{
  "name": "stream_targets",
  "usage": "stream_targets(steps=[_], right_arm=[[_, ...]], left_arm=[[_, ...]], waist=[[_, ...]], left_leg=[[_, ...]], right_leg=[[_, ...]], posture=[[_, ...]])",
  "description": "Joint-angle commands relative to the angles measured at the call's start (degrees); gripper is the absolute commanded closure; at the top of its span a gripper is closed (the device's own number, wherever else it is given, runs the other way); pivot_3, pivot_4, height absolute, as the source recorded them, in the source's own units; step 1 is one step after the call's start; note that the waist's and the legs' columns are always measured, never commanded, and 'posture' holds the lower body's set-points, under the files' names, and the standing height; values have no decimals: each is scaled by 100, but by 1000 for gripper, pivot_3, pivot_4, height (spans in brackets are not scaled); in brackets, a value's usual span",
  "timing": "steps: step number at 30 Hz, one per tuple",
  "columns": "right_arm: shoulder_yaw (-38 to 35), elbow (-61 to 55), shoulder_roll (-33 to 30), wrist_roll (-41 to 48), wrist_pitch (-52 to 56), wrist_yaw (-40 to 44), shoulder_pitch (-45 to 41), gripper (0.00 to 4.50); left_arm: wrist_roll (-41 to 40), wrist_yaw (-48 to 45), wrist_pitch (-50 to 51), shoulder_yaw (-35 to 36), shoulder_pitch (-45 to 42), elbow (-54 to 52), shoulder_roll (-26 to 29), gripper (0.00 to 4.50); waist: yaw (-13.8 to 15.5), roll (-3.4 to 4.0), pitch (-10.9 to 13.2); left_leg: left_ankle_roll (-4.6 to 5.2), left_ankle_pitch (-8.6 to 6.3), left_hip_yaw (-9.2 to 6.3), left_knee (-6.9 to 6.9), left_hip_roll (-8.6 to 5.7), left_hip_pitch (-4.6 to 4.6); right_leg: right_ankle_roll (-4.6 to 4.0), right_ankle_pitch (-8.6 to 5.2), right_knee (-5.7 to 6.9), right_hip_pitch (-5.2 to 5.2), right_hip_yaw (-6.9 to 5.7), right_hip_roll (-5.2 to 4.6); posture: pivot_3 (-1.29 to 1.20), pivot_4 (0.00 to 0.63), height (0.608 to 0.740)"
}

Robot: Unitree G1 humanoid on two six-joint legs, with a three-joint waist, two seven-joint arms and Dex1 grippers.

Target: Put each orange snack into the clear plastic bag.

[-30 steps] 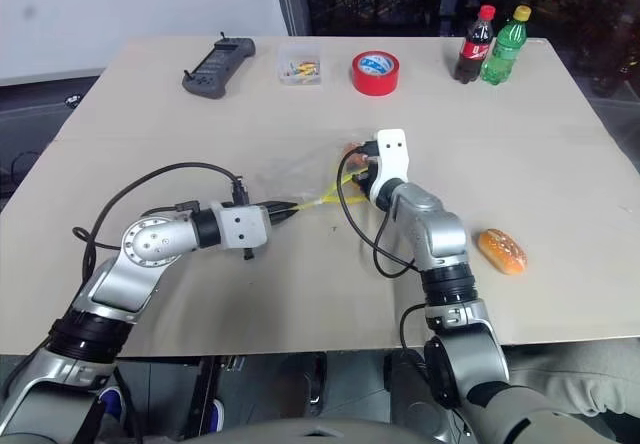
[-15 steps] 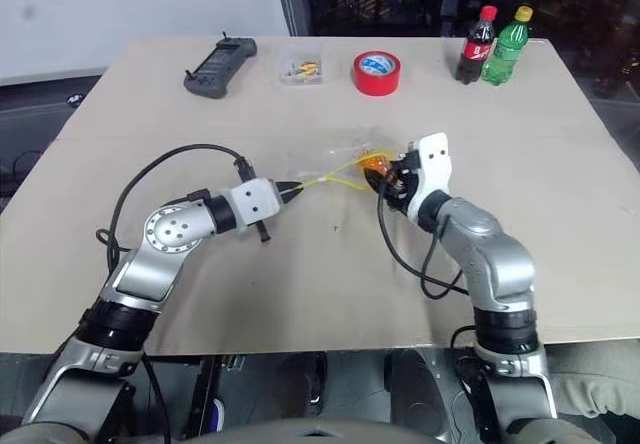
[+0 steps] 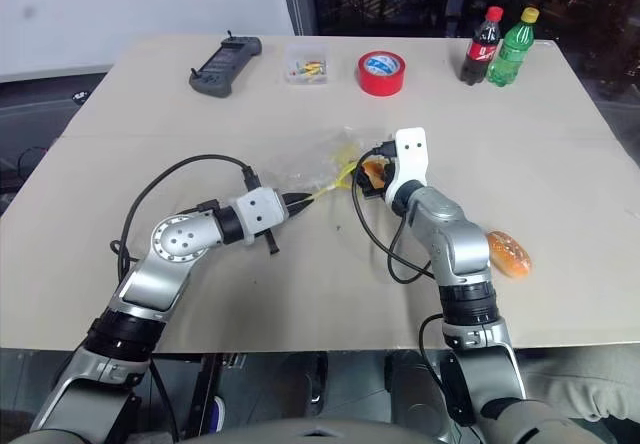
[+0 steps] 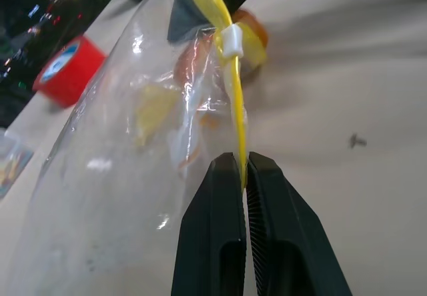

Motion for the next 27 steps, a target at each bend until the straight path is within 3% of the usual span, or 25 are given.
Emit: stream_targets(steps=[1, 4, 7, 12, 15, 19, 24, 27], right_arm=[[-143, -1046, -462, 390, 321, 417, 234, 37], [-367, -1595, -856, 679, 605, 583, 485, 37], [-664, -2238, -1846, 637, 845, 875, 978, 37], [-1193, -2943, -3976, 254, 934, 1645, 2582, 37], [-1688, -3092, -4579, 257, 1080, 1941, 3374, 37], [-2210, -3088, -4720, 285, 1245, 2101, 4159, 37], [-2120, -2604, -4463, 194, 1140, 1920, 4192, 37], [-2069, -2440, -4234, 263, 1120, 1817, 3993, 1354]], left_arm=[[-118, 110, 163, 232, -6, -292, 19, 4500], [-318, 69, 397, 306, 37, -421, -42, 4500], [-643, 35, 630, 471, -58, -466, -130, 4500], [-1361, -302, 1088, 640, -53, -448, -175, 4500], [-1511, -407, 1225, 651, -40, -431, -138, 4500], [-1573, -417, 1282, 647, -72, -404, -158, 4500], [-1494, -395, 1247, 575, -17, -482, -162, 4500], [-1420, -376, 1186, 576, 20, -496, -117, 4500]], waist=[[-3, 0, 0], [-18, 0, 0], [5, 0, 0], [86, -1, -1], [60, -2, -3], [71, -3, -8], [86, -4, -8], [96, -4, -7]], left_leg=[[0, 0, 0, 0, 0, 0], [0, 0, -1, 0, 2, 4], [0, 0, -4, 0, 3, 2], [2, -1, -3, 2, -1, 2], [2, -1, 1, 2, 2, 5], [2, -1, 13, 5, 10, 14], [2, -2, 21, 17, 9, 11], [4, -3, 21, 18, 9, 9]], right_leg=[[0, 0, 0, 0, 0, 0], [0, 0, 1, 0, 0, 1], [0, -1, 1, 2, -4, 1], [1, -3, -9, 7, -6, -4], [3, -4, -8, 9, -3, -2], [24, -16, -4, 13, 6, 6], [26, -15, -5, 13, 12, 5], [26, -15, -6, 13, 12, 5]], posture=[[0, 150, 719], [0, 150, 719], [0, 150, 719], [0, 150, 719], [0, 150, 719], [0, 150, 719], [0, 150, 719], [0, 150, 719]])
